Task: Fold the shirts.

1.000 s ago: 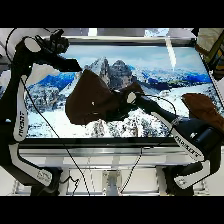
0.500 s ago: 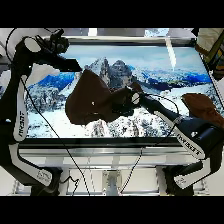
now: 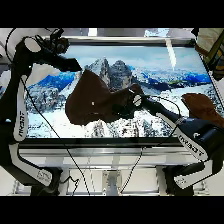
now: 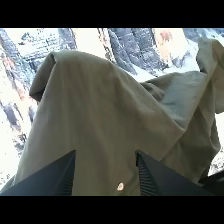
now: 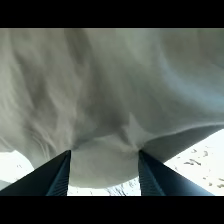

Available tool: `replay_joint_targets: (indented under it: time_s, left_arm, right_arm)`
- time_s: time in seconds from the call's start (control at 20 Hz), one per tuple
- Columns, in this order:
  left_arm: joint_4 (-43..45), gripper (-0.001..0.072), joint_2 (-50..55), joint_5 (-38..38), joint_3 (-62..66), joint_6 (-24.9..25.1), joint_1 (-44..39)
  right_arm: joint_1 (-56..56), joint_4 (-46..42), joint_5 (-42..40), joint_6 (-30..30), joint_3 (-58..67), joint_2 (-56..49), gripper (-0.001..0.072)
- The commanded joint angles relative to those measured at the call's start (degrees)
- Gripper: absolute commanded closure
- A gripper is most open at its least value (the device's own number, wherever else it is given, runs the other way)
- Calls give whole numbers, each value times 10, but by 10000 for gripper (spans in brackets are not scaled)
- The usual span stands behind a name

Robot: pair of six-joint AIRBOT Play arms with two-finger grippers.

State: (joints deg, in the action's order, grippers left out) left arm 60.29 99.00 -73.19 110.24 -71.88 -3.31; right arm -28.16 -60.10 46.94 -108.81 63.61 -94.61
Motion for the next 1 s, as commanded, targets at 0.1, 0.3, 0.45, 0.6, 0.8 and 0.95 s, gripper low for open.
replay_joint_targets:
  time_s: [0.1,0.3,0.45,0.6,0.8,0.95]
  left_arm:
    - [-1,272,0,23,-1,3,0]
    - [0,271,0,23,-1,3,0]
    - [-1,272,0,25,-1,3,0]
    - [-1,272,0,25,-1,3,0]
    - [0,272,0,29,-1,4,0]
    - [0,272,0,31,-1,13,0]
  right_arm:
    - [7,14,-39,95,36,28,206]
    - [21,11,-58,129,77,59,206]
    - [34,-12,-23,129,84,89,206]
    - [30,-47,58,129,70,100,206]
    - [-9,-46,32,121,-5,125,207]
    - [-23,-20,-9,107,-52,131,206]
